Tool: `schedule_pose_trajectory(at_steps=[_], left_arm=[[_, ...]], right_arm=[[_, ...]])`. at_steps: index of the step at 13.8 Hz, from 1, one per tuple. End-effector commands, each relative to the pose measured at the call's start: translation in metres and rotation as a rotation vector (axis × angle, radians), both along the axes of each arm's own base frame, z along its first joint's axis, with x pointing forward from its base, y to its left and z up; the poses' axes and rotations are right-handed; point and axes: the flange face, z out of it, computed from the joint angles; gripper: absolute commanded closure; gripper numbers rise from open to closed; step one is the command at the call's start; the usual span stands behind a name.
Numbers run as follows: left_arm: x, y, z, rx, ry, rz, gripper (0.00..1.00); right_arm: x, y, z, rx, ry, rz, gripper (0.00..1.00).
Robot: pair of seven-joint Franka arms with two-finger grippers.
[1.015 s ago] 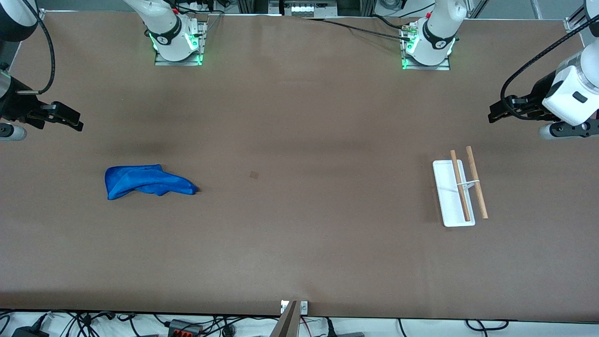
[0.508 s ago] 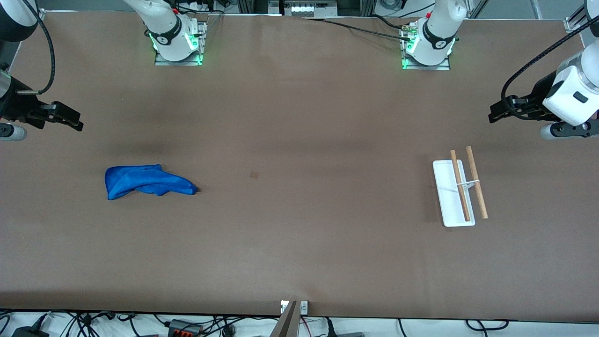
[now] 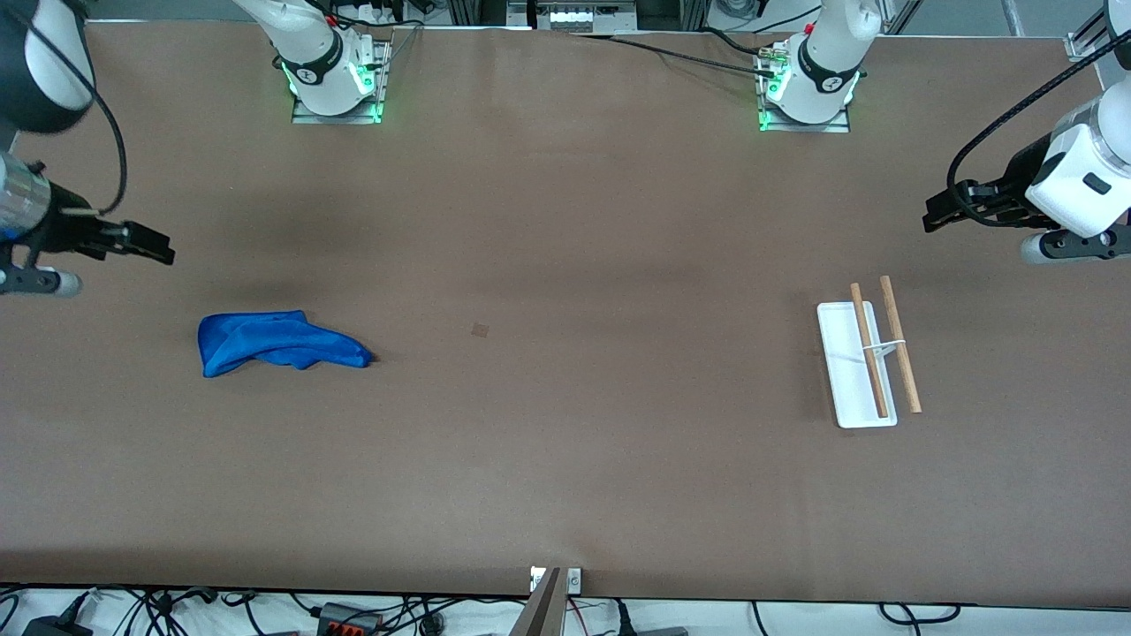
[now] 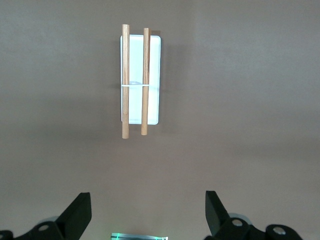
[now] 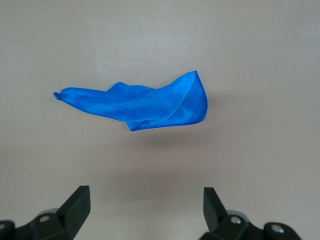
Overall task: Pass towel and hang on rack
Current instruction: 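Reach the right gripper down to the blue towel's end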
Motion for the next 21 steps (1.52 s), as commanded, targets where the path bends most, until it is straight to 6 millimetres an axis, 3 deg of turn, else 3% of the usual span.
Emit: schedule_pose_trajectory(at_steps=[1,5,10,14,16,19,21], left_arm=[[-0.002,0.004,0.004,0.014,0.001,-0.011,0.0],[-0.002,0.004,0.004,0.014,0.002,-0.009,0.0],[-0.002,0.004,0.004,0.014,0.002,-0.009,0.0],[-0.002,0.004,0.004,0.014,0.002,-0.011,0.0],[-0.002,0.004,0.004,0.013,0.002,-0.011,0.0],[-0.002,0.003,0.004,0.01,0.002,-0.011,0.0],[-0.002,0.003,0.004,0.009,0.002,-0.011,0.0]], right_arm=[[0.017,-0.016,-0.063,0.009,0.074,-0.013,0.0],[0.024,-0.036,-0.15,0.022,0.19,-0.049,0.0],[0.021,-0.068,-0.232,0.036,0.269,-0.095,0.0],[0.038,-0.088,-0.255,0.054,0.225,-0.023,0.0],[0.032,-0.109,-0.266,0.067,0.235,-0.055,0.0],[0.03,-0.13,-0.297,0.173,0.214,-0.164,0.0],[0.027,-0.137,-0.307,0.214,0.208,-0.203,0.0]])
